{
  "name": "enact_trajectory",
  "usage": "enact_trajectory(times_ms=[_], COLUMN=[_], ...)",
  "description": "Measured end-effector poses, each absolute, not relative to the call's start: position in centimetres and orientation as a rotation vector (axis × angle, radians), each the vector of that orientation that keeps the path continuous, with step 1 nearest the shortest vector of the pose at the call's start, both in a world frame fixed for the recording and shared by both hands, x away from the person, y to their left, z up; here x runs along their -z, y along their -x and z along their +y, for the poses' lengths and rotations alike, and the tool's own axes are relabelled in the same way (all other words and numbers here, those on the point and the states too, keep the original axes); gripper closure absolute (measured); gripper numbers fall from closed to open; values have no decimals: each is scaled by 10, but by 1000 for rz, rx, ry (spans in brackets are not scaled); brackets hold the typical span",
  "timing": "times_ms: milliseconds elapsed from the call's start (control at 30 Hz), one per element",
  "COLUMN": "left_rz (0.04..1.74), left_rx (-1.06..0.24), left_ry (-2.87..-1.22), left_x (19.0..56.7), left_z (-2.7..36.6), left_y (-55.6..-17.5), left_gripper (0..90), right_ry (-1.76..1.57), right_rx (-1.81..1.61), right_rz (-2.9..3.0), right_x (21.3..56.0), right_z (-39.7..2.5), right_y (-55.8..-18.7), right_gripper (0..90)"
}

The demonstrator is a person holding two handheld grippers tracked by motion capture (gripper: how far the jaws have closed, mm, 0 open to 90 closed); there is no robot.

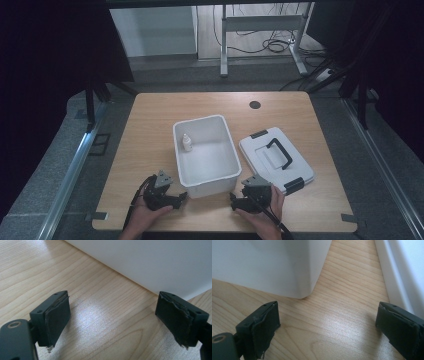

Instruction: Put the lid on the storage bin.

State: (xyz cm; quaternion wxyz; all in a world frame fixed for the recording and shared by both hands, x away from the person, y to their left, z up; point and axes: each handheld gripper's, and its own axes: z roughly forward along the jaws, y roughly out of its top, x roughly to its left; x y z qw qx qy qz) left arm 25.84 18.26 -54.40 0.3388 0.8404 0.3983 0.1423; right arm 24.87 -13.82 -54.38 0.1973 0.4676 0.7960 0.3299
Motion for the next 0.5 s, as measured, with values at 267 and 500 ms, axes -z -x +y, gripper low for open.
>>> enact_trajectory(times_ms=[267, 500], left_rz=[1042, 1043], left_rx=[-373, -372], left_ry=[-2188, -2188], left_x=[544, 544], left_z=[182, 182], left_y=[-258, -258], left_gripper=[125, 124], right_ry=[-1317, -1340], right_rx=[-926, -907], right_rz=[2210, 2234], right_x=[544, 538], right_z=[-139, -142], right_y=[-248, -247], right_gripper=[92, 188])
